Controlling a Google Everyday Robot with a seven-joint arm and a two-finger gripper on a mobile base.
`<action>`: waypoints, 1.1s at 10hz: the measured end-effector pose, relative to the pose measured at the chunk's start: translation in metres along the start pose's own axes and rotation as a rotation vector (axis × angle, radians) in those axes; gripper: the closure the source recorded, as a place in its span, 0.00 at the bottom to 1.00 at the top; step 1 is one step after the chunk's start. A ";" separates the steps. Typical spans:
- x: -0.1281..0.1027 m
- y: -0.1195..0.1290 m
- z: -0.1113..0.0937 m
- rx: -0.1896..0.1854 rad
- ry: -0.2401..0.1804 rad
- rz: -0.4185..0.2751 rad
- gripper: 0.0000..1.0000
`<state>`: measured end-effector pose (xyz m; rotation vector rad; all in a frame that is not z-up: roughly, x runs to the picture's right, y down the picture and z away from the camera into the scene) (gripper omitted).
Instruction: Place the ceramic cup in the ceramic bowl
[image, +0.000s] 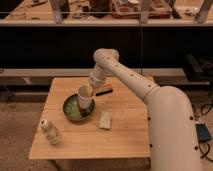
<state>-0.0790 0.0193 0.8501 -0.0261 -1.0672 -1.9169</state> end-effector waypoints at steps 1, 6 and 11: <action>0.003 0.004 0.005 -0.007 0.001 0.011 0.57; 0.006 0.023 0.020 -0.048 0.005 0.033 0.20; 0.007 0.021 0.020 -0.043 0.016 0.029 0.20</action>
